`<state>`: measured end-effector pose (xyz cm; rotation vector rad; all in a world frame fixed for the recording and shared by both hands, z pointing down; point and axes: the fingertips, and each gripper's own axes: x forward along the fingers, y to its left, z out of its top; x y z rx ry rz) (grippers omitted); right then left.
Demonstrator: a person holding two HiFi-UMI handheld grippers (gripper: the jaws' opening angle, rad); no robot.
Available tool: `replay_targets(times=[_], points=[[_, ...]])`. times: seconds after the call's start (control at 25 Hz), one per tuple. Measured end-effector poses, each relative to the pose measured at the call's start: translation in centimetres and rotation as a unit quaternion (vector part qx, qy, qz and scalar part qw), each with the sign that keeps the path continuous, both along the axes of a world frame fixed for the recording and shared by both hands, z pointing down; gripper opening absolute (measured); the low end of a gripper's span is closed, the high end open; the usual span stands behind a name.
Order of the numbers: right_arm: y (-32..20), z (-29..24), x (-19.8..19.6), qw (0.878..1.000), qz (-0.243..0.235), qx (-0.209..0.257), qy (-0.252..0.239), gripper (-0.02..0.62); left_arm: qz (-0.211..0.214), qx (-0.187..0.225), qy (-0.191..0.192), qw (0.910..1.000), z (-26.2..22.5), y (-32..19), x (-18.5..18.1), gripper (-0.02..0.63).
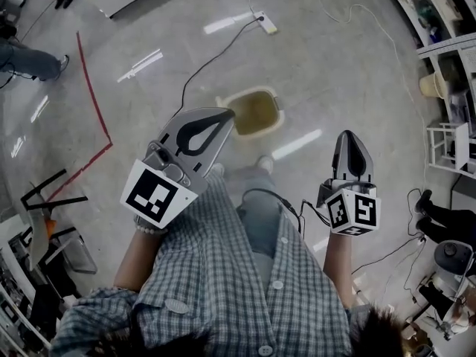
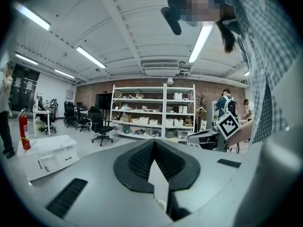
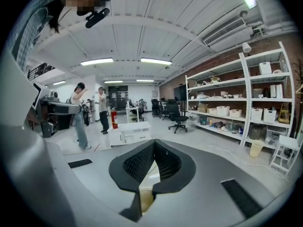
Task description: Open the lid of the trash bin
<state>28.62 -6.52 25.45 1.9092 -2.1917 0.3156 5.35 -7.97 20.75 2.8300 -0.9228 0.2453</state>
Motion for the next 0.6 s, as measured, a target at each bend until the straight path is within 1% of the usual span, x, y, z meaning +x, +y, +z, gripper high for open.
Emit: replay_targets(times=[0.16, 0.36, 0.6], points=[[-0.4, -1.6, -0.8, 1.000, 0.000, 0.025, 0.001, 0.017, 0.002, 0.018, 0.001, 0.9998, -1.1, -0.3, -0.2, -0.002], [-0.9, -2.8, -1.7, 0.999, -0.009, 0.038, 0.013, 0.017, 0.002, 0.029, 0.015, 0.9995, -2.0, -0.8, -0.5, -0.002], [-1.3, -4.0, -1.5, 0.998, -0.012, 0.048, 0.026, 0.017, 0.004, 0.035, 0.021, 0.9992, -2.5, -1.2, 0.1, -0.002]])
